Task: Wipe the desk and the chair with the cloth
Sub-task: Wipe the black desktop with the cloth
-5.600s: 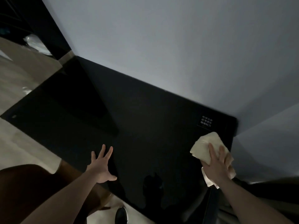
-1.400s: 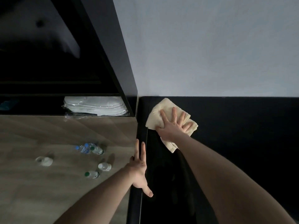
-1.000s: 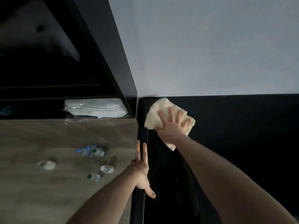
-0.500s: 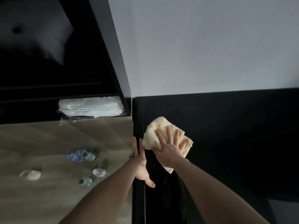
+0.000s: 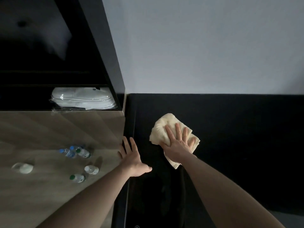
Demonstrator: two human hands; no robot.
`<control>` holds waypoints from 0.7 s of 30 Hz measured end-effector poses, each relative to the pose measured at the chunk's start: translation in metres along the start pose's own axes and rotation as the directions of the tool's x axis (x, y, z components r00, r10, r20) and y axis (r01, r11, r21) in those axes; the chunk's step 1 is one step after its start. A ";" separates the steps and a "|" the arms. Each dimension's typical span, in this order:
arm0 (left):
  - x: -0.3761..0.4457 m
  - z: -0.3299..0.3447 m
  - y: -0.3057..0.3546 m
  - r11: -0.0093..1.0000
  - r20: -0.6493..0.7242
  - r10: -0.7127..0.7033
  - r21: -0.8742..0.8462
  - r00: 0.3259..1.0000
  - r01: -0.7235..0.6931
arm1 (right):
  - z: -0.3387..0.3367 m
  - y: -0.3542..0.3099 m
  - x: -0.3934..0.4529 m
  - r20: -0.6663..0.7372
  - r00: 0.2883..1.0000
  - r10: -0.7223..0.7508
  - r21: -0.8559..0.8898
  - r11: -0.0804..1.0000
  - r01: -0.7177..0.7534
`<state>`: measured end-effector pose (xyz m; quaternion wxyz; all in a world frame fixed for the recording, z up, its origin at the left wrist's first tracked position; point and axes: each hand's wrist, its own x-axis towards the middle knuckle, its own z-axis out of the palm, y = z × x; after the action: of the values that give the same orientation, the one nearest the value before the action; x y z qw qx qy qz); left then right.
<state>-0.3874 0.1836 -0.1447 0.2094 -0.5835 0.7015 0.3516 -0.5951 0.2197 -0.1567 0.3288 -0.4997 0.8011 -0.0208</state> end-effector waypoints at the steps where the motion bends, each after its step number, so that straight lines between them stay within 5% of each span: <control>1: -0.004 0.009 0.005 0.998 -0.054 0.017 0.066 0.998 -0.013 | -0.003 0.012 -0.003 -0.008 1.000 0.001 0.000 1.000 -0.001; 7: -0.038 0.084 0.074 0.971 -0.087 0.123 0.215 0.989 -0.102 | -0.031 0.107 -0.026 -0.040 0.999 0.023 -0.016 1.000 -0.024; 15: -0.065 0.128 0.165 0.979 0.025 -0.081 0.190 0.996 0.075 | -0.086 0.263 -0.050 -0.074 0.988 0.132 -0.050 0.989 -0.136; 21: -0.063 0.134 0.166 0.980 0.033 -0.076 0.189 0.997 0.068 | -0.094 0.256 -0.036 -0.061 0.969 0.239 -0.032 0.970 -0.242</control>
<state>-0.5492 0.3372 -0.1479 0.2901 -0.5789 0.7056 0.2878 -0.8376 0.3490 -0.1576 0.2964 -0.4045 0.8649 0.0207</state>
